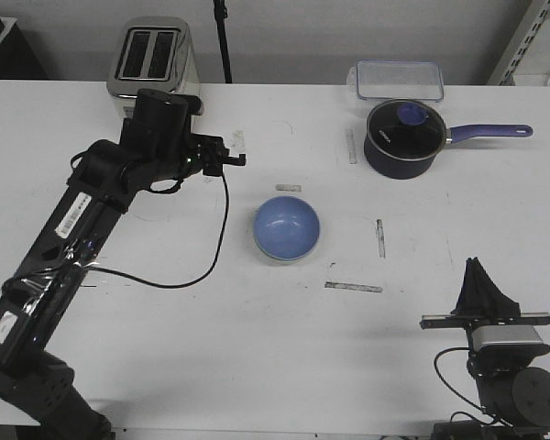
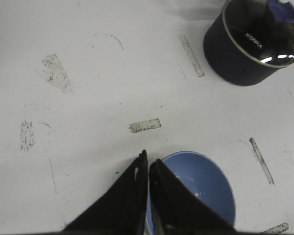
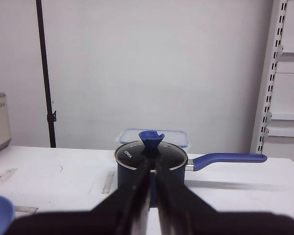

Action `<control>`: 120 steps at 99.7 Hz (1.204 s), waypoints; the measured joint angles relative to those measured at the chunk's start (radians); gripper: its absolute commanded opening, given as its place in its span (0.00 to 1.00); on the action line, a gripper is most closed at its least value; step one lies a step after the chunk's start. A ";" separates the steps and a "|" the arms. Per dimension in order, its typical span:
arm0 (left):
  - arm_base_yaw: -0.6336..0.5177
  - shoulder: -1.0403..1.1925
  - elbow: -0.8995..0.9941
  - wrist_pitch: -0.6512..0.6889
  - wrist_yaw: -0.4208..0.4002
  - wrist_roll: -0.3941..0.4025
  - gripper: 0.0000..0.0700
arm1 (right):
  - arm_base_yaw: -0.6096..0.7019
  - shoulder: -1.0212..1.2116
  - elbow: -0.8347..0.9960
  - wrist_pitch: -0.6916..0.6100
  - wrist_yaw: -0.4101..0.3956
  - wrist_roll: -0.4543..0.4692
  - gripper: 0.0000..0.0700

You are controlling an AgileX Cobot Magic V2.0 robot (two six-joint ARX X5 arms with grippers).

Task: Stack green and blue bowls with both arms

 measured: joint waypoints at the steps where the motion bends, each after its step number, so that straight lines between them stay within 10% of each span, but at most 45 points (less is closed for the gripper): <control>1: 0.000 -0.006 -0.006 0.007 0.000 0.001 0.00 | 0.000 0.000 0.000 0.000 0.000 0.000 0.01; 120: 0.372 -1.101 -1.471 1.005 0.000 0.235 0.00 | 0.000 0.000 0.000 0.000 0.000 0.000 0.01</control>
